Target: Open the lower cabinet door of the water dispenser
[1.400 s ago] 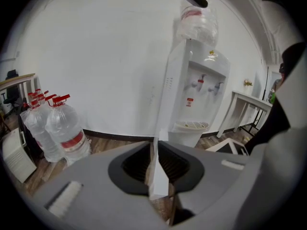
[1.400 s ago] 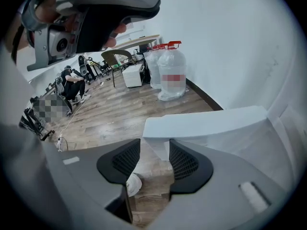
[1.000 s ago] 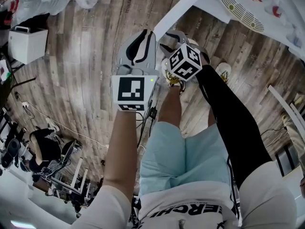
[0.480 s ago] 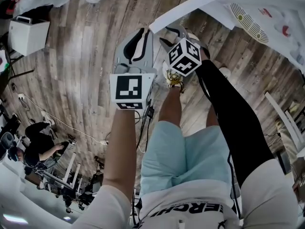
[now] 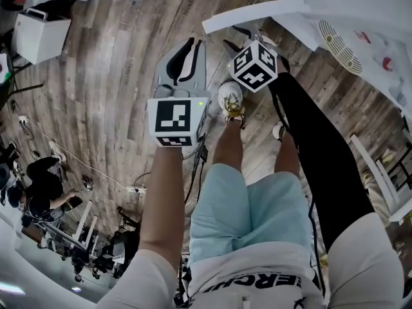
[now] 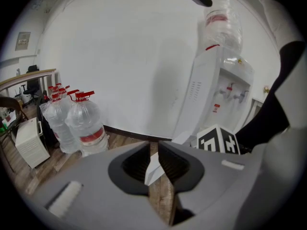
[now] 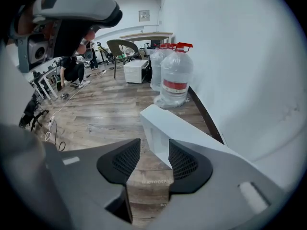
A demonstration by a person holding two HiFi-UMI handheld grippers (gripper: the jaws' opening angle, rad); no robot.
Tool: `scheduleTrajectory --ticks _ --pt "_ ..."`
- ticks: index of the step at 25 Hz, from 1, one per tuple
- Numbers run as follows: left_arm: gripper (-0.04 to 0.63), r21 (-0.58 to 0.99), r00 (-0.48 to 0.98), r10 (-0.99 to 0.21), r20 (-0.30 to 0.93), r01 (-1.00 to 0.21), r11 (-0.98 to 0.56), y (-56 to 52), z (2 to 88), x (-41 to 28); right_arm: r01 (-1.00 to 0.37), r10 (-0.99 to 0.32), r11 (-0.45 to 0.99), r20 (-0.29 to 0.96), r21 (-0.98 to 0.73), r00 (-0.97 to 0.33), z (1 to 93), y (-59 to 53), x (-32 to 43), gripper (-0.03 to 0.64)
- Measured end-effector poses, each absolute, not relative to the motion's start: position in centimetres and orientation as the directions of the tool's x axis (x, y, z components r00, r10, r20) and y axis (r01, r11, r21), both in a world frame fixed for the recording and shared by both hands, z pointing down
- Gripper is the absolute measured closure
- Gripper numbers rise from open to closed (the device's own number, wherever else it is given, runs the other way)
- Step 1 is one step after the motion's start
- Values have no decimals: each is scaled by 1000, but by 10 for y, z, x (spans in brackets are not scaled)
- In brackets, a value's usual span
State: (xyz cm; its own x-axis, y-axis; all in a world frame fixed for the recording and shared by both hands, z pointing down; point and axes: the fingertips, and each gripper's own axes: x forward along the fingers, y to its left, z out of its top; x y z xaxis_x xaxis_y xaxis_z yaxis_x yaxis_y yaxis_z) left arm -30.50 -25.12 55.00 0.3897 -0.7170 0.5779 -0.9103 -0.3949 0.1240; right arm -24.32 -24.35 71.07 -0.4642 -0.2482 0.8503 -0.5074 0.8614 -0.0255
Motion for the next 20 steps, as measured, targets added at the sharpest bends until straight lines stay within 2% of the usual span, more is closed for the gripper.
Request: scheduleTrajectory --ticks 20 --pt "534 130 373 -721 584 -920 -370 -252 546 -325 -545 -338 835 851 75 -401 708 -287 -246 446"
